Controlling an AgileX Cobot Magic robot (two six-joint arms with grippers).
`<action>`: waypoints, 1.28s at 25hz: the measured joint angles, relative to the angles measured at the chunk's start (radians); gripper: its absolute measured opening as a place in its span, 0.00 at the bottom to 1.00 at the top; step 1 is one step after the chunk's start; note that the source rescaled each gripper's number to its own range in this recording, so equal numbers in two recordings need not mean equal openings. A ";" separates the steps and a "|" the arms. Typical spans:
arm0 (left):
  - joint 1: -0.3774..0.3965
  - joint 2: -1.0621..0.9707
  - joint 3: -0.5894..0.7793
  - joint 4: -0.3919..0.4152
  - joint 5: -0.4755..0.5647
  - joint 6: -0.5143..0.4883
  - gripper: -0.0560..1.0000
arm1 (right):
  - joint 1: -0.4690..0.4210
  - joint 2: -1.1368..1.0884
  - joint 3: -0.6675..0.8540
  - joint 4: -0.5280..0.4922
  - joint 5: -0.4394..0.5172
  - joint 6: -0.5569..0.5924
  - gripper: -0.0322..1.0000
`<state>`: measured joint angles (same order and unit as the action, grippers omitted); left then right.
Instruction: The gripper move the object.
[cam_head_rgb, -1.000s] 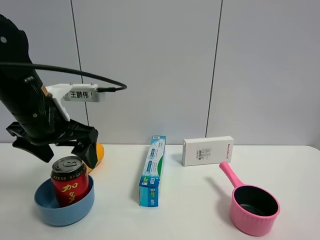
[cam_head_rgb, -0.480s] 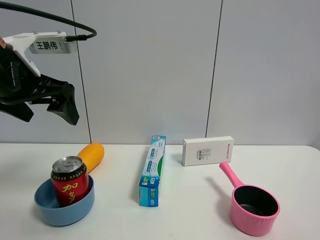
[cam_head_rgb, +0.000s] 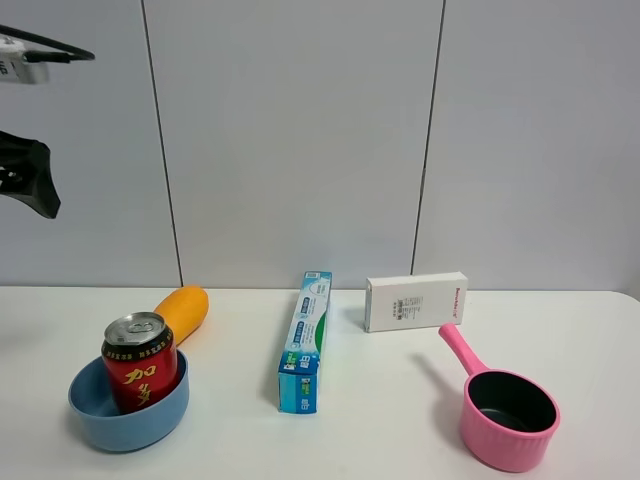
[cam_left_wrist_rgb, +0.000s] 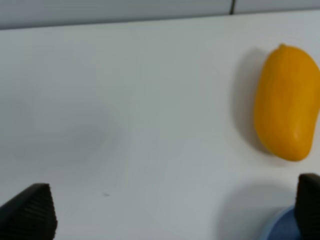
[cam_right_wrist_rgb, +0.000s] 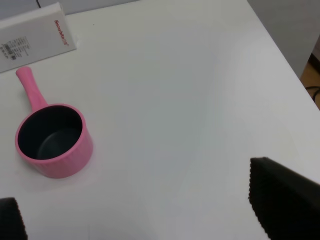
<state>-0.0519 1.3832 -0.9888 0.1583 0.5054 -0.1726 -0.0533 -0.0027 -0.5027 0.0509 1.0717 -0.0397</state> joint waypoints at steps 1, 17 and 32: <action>0.012 -0.017 0.000 0.002 0.000 0.000 0.92 | 0.000 0.000 0.000 0.000 0.000 0.000 1.00; 0.031 -0.413 0.048 0.015 0.350 0.000 0.92 | 0.000 0.000 0.000 0.000 0.000 0.000 1.00; 0.031 -1.118 0.442 -0.050 0.516 0.005 0.92 | 0.000 0.000 0.000 0.000 0.000 0.000 1.00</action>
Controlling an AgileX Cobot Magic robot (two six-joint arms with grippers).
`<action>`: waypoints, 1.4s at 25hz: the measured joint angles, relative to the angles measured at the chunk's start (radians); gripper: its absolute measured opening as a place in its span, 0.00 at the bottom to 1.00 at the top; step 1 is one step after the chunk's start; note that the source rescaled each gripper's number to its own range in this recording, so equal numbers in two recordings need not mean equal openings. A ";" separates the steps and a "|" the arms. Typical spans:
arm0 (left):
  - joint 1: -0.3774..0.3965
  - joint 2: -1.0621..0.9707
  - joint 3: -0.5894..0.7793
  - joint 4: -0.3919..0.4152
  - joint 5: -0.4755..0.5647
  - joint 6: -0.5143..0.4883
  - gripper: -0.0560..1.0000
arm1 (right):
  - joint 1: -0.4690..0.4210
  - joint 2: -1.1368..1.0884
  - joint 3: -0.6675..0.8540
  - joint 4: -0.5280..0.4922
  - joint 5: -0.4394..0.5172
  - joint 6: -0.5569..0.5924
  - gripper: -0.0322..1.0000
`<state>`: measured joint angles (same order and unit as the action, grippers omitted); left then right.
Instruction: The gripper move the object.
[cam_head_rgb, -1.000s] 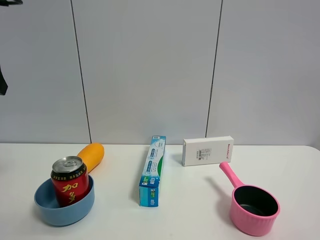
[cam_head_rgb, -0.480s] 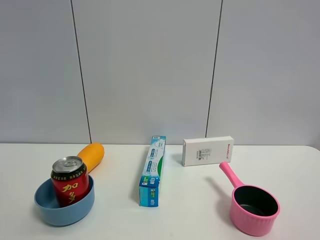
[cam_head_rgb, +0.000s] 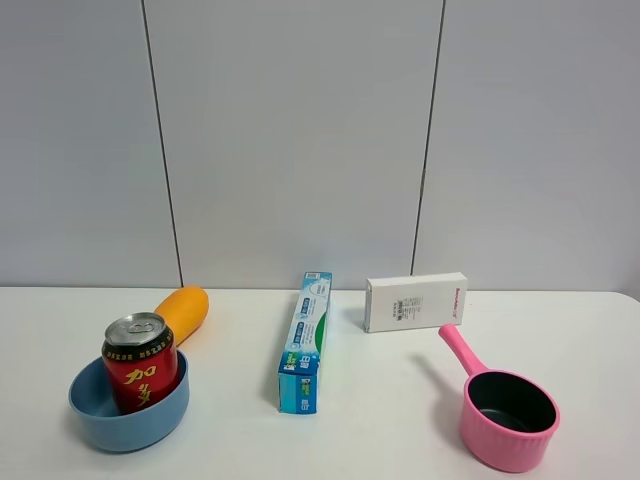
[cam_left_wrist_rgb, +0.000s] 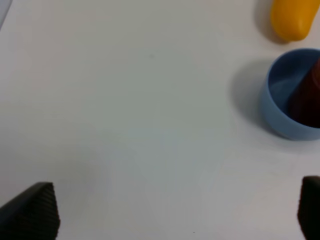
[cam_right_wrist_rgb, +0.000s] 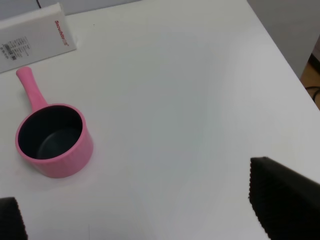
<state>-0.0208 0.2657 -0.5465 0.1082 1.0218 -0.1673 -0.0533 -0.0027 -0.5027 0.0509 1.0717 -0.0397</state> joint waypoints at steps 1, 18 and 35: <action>0.000 -0.021 0.011 -0.006 0.008 0.007 0.92 | 0.000 0.000 0.000 0.000 0.000 0.000 1.00; 0.000 -0.099 0.037 -0.080 0.033 0.181 0.92 | 0.000 0.000 0.000 0.000 0.000 0.000 1.00; 0.000 -0.123 0.037 -0.081 0.032 0.181 0.92 | 0.000 0.000 0.000 0.000 0.000 0.000 1.00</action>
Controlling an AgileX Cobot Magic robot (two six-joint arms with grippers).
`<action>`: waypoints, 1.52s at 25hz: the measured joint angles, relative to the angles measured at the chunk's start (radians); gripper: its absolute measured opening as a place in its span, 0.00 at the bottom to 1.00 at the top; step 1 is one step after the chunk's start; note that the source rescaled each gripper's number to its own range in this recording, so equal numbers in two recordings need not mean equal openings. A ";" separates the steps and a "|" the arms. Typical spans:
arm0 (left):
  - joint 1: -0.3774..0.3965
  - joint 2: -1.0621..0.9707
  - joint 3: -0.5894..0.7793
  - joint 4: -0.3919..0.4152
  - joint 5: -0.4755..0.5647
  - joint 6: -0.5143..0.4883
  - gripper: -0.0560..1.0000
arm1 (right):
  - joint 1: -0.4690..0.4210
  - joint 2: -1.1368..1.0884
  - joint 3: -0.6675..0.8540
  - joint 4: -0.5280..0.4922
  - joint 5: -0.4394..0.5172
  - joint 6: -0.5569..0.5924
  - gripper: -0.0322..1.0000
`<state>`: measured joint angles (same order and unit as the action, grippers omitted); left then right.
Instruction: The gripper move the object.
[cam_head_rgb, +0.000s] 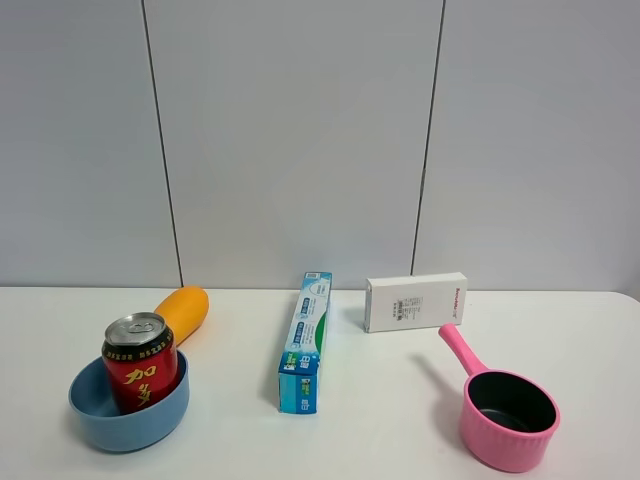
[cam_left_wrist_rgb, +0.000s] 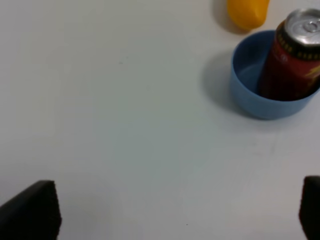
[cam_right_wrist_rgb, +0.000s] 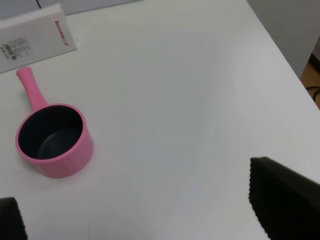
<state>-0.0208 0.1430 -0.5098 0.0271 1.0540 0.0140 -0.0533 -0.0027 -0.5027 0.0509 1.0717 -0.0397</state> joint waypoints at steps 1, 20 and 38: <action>0.000 -0.002 0.000 0.000 0.000 0.000 0.92 | 0.000 0.000 0.000 0.000 0.000 0.000 1.00; 0.158 -0.149 0.001 -0.005 0.001 0.002 0.92 | 0.000 0.000 0.000 0.000 0.000 0.000 1.00; 0.158 -0.149 0.001 -0.007 0.001 -0.019 0.92 | 0.000 0.000 0.000 0.000 0.000 0.000 1.00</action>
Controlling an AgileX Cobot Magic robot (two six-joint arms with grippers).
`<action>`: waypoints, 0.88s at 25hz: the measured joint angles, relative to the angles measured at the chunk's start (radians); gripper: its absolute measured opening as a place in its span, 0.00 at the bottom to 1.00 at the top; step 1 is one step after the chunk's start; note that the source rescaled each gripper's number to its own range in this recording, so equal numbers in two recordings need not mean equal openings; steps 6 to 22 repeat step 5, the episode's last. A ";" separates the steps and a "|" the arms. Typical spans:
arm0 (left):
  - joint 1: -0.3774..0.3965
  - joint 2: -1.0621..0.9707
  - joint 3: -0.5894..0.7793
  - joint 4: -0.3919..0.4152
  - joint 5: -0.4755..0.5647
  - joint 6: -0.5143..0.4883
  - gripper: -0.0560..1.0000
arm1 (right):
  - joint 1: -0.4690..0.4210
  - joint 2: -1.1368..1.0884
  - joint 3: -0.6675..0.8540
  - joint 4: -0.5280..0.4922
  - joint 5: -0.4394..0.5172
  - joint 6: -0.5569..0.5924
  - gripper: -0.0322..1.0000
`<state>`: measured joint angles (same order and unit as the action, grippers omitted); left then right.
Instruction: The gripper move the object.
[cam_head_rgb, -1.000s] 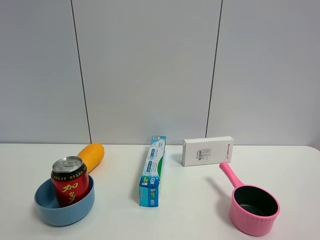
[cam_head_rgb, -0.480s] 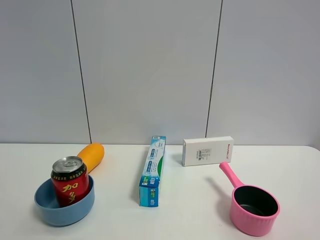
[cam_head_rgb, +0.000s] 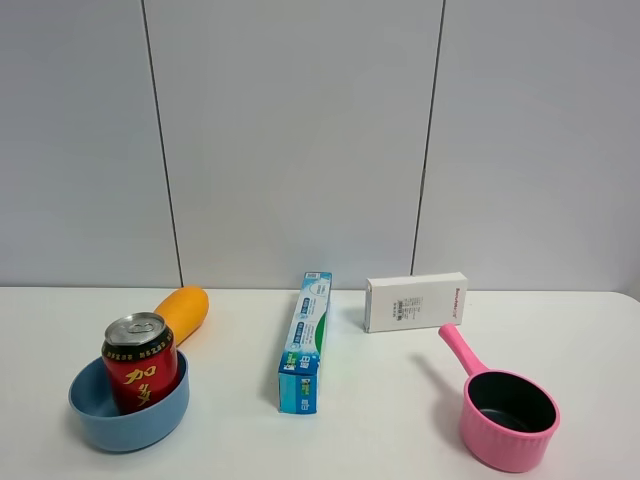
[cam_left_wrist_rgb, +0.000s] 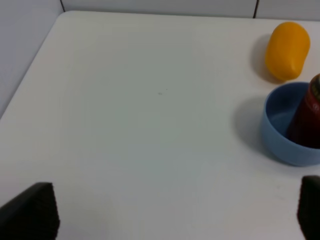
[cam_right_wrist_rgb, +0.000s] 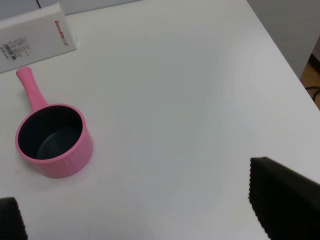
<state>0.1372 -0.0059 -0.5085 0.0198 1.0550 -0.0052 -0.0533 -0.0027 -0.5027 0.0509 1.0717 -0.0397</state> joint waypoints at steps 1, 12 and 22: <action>0.000 0.000 0.000 0.000 0.000 0.000 0.92 | 0.000 0.000 0.000 0.000 0.000 0.000 1.00; 0.000 0.000 0.000 0.000 0.000 0.000 0.92 | 0.000 0.000 0.000 0.000 0.000 0.000 1.00; 0.000 0.000 0.000 0.000 0.000 0.000 0.92 | 0.000 0.000 0.000 0.000 0.000 0.000 1.00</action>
